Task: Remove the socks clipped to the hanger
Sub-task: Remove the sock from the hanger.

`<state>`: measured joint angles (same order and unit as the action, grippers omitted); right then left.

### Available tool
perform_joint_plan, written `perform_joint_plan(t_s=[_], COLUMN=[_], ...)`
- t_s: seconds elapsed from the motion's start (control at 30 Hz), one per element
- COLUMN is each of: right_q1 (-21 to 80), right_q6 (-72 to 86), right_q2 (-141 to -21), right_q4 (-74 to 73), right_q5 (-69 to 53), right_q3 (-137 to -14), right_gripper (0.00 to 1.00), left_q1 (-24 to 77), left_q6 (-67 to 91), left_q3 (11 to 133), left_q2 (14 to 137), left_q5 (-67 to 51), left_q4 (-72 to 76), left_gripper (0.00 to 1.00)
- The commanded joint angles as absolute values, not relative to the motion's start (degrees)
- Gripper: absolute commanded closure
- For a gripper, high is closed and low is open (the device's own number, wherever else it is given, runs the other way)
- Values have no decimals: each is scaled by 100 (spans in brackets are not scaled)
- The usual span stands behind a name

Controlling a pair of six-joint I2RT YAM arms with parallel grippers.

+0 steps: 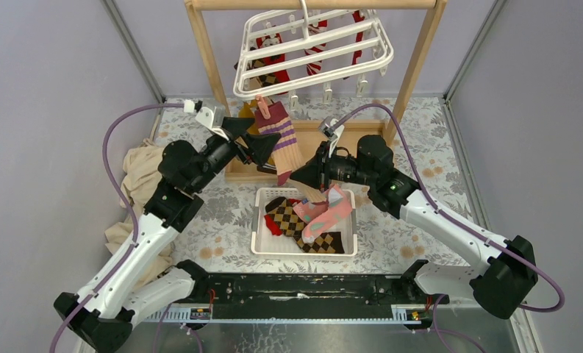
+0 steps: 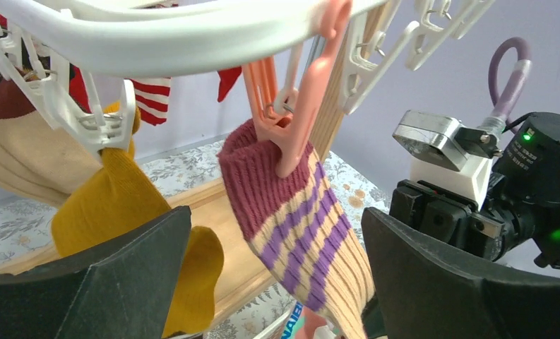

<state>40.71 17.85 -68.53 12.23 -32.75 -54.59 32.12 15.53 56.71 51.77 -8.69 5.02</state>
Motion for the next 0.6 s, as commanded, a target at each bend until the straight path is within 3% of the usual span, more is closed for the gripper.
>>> perform_joint_plan(t_s=[0.0,0.3,0.57], right_q1=[3982,3886,3846], right_q6=[1805,1758,1766], right_q2=[-6689,-6627,-6643], right_q4=[1332,1222,1256], right_q5=[-3488,-3585,-3651], right_q3=[-5781,-5793,-5757], right_gripper=[92,92,92], left_q1=[2809,2406,2275], left_q6=[1766,2174,2259], left_q3=[5963,6031,6029], left_q2=[5328,5656,5763], left_q5=[-1876,-3019,-3294], left_q4=[1072,1775,2237], left_gripper=[2,3,5])
